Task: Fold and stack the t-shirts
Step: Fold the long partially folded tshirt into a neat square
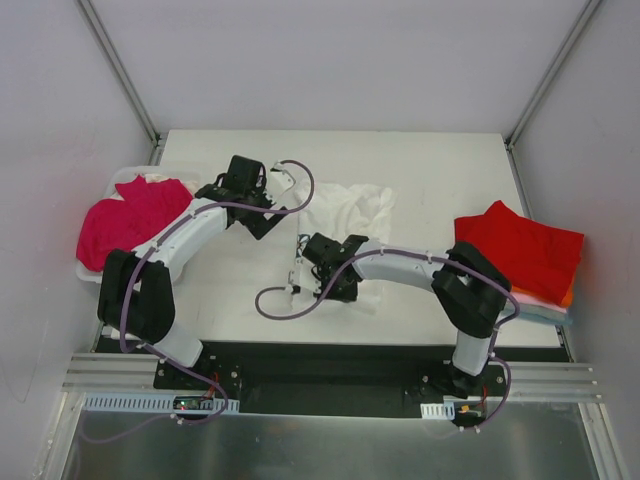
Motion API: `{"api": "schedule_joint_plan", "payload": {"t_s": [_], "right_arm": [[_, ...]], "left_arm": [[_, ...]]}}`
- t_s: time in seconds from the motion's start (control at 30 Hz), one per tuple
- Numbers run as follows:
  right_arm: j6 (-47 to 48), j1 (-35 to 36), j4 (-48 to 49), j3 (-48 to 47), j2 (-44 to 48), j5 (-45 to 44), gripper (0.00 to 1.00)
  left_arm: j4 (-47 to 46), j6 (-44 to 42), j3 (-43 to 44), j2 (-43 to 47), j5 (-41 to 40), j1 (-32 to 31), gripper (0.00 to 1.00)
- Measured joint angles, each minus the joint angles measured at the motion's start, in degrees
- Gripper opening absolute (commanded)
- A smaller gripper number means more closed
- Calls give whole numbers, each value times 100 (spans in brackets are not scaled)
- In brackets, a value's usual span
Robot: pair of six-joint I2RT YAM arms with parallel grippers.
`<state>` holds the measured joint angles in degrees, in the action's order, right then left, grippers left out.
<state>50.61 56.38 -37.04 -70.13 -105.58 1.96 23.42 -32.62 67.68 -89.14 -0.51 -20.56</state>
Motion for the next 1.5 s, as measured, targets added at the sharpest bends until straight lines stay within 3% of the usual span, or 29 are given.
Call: {"api": "schedule_joint_plan", "payload": {"t_s": [0.3,0.47,0.7,1.17,1.5], "right_arm": [[-177,1349,-837,120,664,798,1],[-262,1593,-977,138,883,953,1],[-256,1506,-1062,4,909,345,1],[-122,640,-1237,-1362,920,-1464,1],[136,24,-1460,-2096,920,-1845,1]], "left_arm": [[2,2,4,39,-17,0,99],[2,2,4,39,-33,0,99],[4,9,33,37,-125,0,99],[2,44,63,37,-125,0,99],[0,44,63,37,-125,0,99]]}}
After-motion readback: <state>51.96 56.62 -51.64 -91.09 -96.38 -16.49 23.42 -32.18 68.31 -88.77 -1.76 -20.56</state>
